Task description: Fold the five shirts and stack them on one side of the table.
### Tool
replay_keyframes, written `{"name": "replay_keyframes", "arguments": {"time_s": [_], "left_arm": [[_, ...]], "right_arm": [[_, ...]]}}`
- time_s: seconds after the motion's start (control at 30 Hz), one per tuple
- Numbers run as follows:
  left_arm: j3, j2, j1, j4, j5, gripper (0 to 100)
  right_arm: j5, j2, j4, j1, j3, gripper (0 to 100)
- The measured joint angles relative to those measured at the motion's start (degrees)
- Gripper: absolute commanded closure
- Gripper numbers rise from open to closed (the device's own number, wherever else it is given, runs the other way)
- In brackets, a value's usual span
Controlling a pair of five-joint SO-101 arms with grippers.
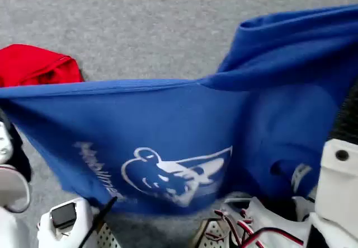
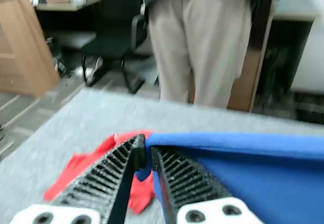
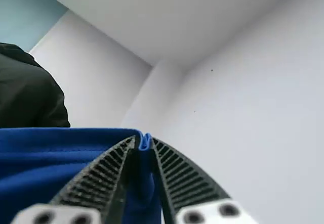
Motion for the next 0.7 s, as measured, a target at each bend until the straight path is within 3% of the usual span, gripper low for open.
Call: {"name": "replay_keyframes", "arguments": {"time_s": [0.23, 0.43, 0.57, 0.7], "left_arm": [[15.1, -13.0, -0.4, 0.0, -2.5, 98], [22.0, -14.1, -0.5, -0.2, -3.9, 98], [30.5, -11.2, -0.5, -9.6, -3.9, 98], [38.9, -2.8, -0.5, -23.8, -3.9, 98]], "right_arm": [[0.0, -0.1, 0.3, 0.0, 0.2, 99.5], [0.0, -0.1, 1.1, -0.6, 11.1, 99.5], [0.1, 0.4, 0.6, -3.9, 22.7, 99.5], [0.0, 0.5, -6.8, -6.2, 38.1, 99.5]]}}
